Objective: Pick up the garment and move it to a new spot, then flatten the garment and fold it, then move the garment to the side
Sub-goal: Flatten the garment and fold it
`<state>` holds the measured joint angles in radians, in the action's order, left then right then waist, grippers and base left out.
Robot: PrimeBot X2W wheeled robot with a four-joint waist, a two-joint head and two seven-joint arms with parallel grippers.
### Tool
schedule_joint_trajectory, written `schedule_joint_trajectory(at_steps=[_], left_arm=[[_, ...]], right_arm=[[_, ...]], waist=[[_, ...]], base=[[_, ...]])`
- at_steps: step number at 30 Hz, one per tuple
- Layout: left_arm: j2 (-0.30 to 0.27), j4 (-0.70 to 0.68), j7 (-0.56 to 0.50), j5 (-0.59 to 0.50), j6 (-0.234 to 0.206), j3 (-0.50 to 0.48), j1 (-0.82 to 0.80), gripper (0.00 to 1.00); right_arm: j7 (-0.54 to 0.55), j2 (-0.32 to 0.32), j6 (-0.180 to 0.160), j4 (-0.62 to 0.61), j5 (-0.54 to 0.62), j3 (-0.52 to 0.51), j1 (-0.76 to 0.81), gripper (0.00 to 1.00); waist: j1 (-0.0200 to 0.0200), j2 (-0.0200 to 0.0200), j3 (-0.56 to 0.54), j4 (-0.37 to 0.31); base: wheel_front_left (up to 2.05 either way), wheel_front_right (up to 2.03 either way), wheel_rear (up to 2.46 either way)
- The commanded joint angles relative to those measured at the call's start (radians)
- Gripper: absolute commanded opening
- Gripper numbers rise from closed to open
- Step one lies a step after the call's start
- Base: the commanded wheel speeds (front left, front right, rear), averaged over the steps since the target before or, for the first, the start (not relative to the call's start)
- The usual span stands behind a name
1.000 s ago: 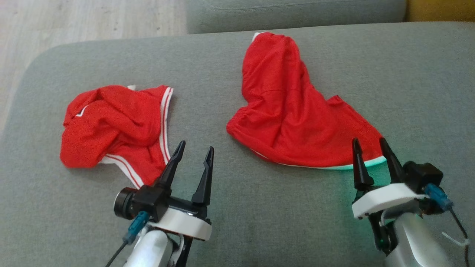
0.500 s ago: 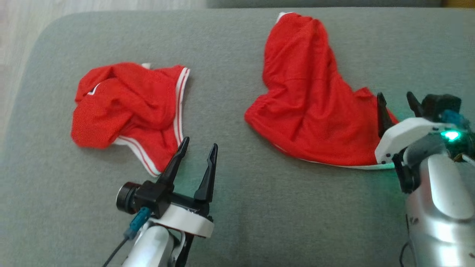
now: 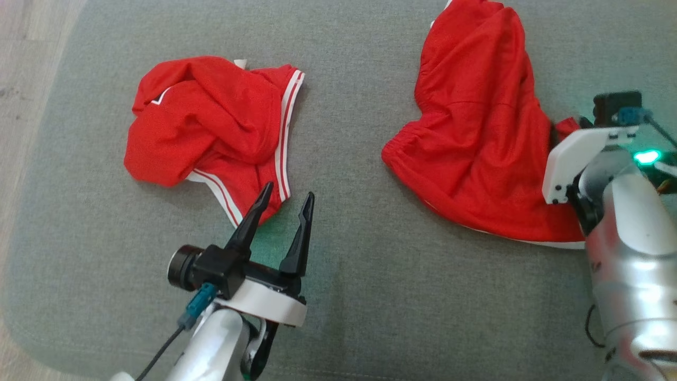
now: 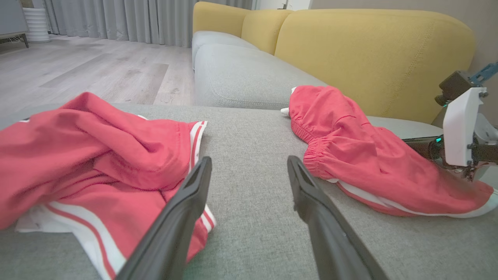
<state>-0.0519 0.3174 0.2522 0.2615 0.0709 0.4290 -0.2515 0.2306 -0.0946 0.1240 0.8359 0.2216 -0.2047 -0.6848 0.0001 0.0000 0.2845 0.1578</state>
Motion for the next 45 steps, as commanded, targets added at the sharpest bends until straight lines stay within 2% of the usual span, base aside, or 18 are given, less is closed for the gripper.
schedule_joint_trajectory(at_steps=[1, 19, 29, 30, 31, 37, 45], left_arm=[[-0.001, -0.026, 0.01, -0.009, -0.001, -0.023, -0.042, 1.0], [0.001, -0.023, 0.01, -0.01, -0.001, -0.034, -0.041, 1.0], [0.001, -0.019, 0.01, -0.016, 0.005, -0.035, -0.045, 1.0], [0.001, -0.018, 0.01, -0.017, 0.006, -0.035, -0.045, 1.0], [0.001, -0.016, 0.01, -0.018, 0.006, -0.035, -0.045, 1.0], [0.002, -0.01, 0.01, -0.019, 0.004, -0.038, -0.033, 1.0], [0.002, -0.009, 0.01, -0.015, -0.002, -0.039, 0.001, 1.0]], right_arm=[[0.006, -0.009, 0.007, 0.01, 0.012, 0.023, -0.019, 0.0], [-0.021, -0.189, 0.007, 0.079, -0.036, -0.053, -0.086, 0.0], [-0.037, -0.278, 0.007, 0.138, 0.045, -0.071, -0.109, 0.0], [-0.052, -0.283, 0.007, 0.134, 0.063, -0.076, -0.11, 0.71], [-0.066, -0.282, 0.007, 0.132, 0.077, -0.085, -0.111, 1.0], [-0.168, -0.22, 0.007, 0.102, 0.122, -0.107, -0.115, 1.0], [-0.392, -0.022, 0.007, 0.004, 0.078, -0.051, -0.046, 1.0]], waist=[[-0.0001, 0.0, 0.001, -0.001], [-0.0001, 0.0, -0.021, -0.074], [-0.0001, 0.0, -0.02, -0.071], [-0.0001, 0.0, -0.023, -0.07], [-0.0001, 0.0, -0.027, -0.069], [-0.0001, 0.0, -0.057, -0.073], [-0.0001, 0.0, -0.127, -0.085]], base=[[0.0, 0.0, 0.0], [0.0, 0.0, 0.0], [0.0, 0.0, 0.0], [0.0, 0.0, 0.0], [0.0, 0.0, 0.0], [0.0, 0.0, 0.0], [0.0, 0.0, 0.0]])
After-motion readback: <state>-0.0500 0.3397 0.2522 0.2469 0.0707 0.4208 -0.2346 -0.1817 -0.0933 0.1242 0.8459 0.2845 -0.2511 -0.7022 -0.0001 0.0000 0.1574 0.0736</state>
